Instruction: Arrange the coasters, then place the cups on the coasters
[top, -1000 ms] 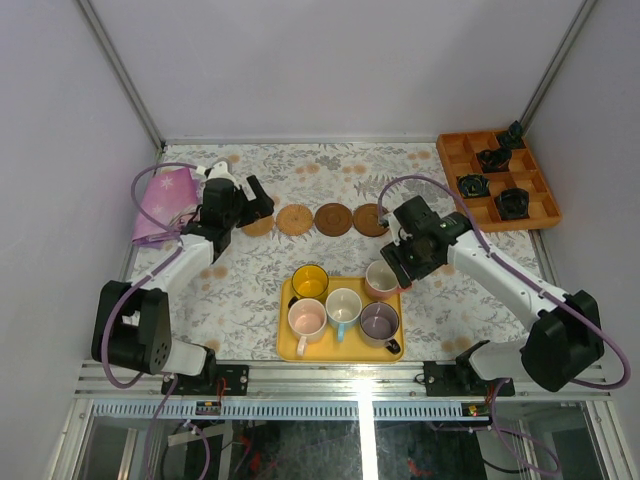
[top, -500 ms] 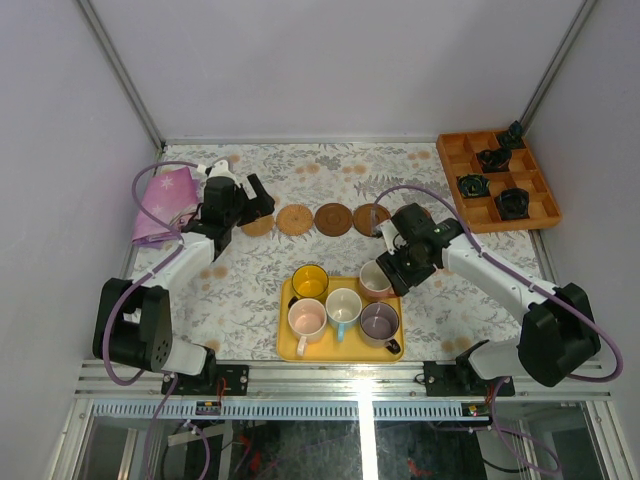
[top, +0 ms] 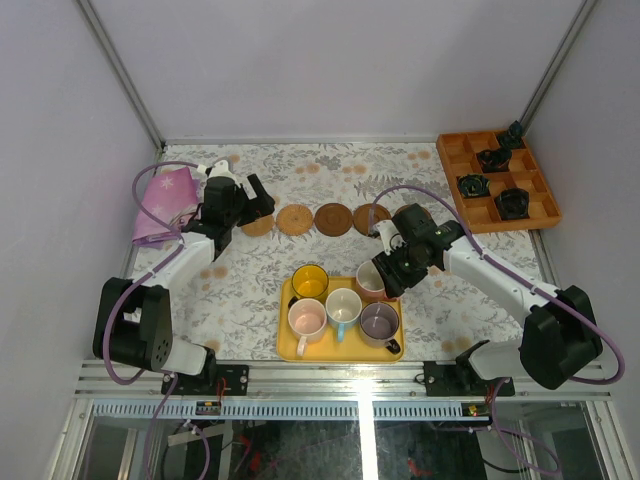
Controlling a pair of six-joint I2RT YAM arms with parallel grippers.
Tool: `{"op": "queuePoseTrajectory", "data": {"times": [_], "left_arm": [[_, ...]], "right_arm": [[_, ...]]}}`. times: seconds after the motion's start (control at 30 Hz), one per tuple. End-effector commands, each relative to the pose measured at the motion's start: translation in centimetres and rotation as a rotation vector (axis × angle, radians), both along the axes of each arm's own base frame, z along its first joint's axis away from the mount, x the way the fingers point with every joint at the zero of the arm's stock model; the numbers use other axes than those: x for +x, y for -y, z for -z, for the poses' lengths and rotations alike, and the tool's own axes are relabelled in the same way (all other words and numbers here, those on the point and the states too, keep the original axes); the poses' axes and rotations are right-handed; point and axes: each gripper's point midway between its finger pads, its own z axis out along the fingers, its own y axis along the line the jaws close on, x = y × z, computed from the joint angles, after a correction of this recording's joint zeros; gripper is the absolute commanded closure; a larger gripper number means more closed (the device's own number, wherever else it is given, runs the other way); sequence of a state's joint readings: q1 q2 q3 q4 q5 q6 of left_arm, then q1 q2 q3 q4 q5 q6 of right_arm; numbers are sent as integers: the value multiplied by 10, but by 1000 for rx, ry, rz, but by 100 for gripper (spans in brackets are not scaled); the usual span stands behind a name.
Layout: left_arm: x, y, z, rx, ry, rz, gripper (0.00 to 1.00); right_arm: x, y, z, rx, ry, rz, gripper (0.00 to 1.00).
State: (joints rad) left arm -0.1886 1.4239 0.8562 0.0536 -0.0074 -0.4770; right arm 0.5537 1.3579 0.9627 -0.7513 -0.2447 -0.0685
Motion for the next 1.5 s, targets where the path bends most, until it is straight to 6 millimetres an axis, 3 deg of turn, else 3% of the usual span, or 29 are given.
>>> {"op": "queuePoseTrajectory", "data": {"times": [0.0,0.43,0.9,1.0,1.1,1.2,1.37,1.47], "left_arm": [[9,1,-14,-17,48,-6,0],[8,-1,-14,-11,46,-15,0],[7,-3,-12,-11,40,-27,0],[8,-2,-11,-12,35,-26,0],[9,-2,-10,-14,32,-25,0],[10,-1,-10,-16,30,-24,0],[12,0,-10,-19,31,-23,0],[12,-1,-11,-19,33,-26,0]], "right_arm": [[3,-12,-3,58,18,2,45],[4,-19,2,84,3,22,61],[11,-27,8,91,-3,18,62],[13,-26,8,85,15,18,71],[17,-24,5,78,43,22,89],[21,-22,4,64,64,28,99],[33,-15,1,23,127,53,100],[44,-14,-13,26,207,60,100]]}}
